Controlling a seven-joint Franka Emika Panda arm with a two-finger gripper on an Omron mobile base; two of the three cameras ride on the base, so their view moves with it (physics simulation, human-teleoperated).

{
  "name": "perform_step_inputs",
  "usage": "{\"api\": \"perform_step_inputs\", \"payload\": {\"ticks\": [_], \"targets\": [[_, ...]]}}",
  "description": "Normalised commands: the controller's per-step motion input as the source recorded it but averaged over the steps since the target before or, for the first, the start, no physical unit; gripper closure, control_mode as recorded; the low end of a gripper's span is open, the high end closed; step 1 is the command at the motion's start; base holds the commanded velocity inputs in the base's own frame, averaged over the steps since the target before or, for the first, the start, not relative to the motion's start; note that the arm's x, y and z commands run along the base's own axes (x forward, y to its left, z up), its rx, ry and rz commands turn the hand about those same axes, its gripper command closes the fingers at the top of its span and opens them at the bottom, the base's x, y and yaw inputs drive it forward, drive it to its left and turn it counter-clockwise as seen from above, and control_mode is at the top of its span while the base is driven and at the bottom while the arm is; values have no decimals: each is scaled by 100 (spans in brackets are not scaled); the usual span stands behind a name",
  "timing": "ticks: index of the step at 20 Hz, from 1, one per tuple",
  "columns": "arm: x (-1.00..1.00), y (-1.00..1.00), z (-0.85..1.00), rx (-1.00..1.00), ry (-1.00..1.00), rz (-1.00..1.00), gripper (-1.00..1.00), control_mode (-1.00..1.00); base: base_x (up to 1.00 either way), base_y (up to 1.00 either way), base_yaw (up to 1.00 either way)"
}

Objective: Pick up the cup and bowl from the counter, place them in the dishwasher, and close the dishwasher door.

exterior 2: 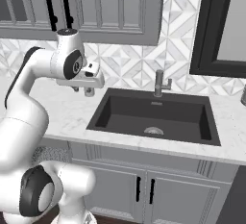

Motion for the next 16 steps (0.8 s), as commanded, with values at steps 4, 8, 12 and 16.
{"api": "perform_step_inputs", "payload": {"ticks": [4,8,12,16], "targets": [[-41,9,0,6,-2,0,-100,-100,0,0,0],[-67,40,-12,23,0,0,-100,-100,0,0,0],[-70,26,-26,5,0,0,-100,-100,0,0,0],[-34,14,-26,-5,2,0,-100,-100,0,0,0]]}}
